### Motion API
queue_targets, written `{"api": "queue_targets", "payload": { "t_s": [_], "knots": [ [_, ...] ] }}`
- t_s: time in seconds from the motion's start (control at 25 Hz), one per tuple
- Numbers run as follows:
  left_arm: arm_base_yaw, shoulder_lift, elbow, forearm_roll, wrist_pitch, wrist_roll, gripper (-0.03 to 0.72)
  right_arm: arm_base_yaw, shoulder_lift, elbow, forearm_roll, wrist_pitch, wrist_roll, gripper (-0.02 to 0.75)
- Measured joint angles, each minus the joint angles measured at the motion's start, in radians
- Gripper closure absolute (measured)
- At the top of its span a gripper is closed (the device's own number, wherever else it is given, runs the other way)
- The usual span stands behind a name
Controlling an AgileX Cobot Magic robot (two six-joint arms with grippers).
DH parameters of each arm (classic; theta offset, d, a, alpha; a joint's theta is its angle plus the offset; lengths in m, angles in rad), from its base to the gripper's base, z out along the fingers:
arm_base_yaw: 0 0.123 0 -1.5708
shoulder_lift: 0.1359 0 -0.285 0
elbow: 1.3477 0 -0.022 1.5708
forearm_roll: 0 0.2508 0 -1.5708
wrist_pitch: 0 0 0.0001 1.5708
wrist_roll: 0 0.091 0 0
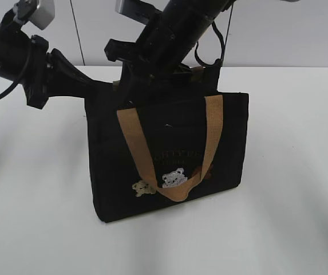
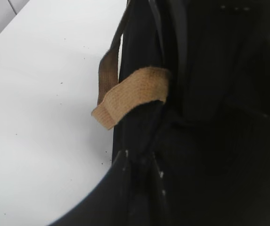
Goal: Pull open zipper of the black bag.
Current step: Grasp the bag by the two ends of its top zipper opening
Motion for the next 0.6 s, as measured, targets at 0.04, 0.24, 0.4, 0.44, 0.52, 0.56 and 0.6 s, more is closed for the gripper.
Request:
{"api": "queue_targets", "payload": {
  "t_s": [0.04,0.24,0.4,0.44,0.52,0.56,0.6],
  "knots": [
    [0.000,0.000,0.000,0.000,0.000,0.000,0.635,0.000,0.000,0.000,0.001,0.003,0.000,0.571],
    [0.000,0.000,0.000,-0.002,0.004,0.000,0.635,0.000,-0.003,0.000,-0.007,0.006,-0.004,0.581],
    [0.000,0.000,0.000,-0.013,0.009,0.000,0.635,-0.001,-0.020,0.000,-0.038,0.007,-0.010,0.586],
    [0.000,0.000,0.000,-0.017,0.010,0.000,0.635,-0.001,-0.023,0.000,-0.042,0.010,-0.011,0.596],
    [-0.001,0.000,0.000,-0.019,0.011,0.000,0.635,-0.001,-0.026,0.000,-0.048,0.015,-0.013,0.637],
    [-0.001,0.000,0.000,-0.018,0.011,0.000,0.635,-0.001,-0.027,0.000,-0.049,0.016,-0.015,0.666],
    [-0.001,0.000,0.000,-0.017,0.012,0.000,0.635,-0.001,-0.027,0.000,-0.051,0.016,-0.016,0.693]
  ]
}}
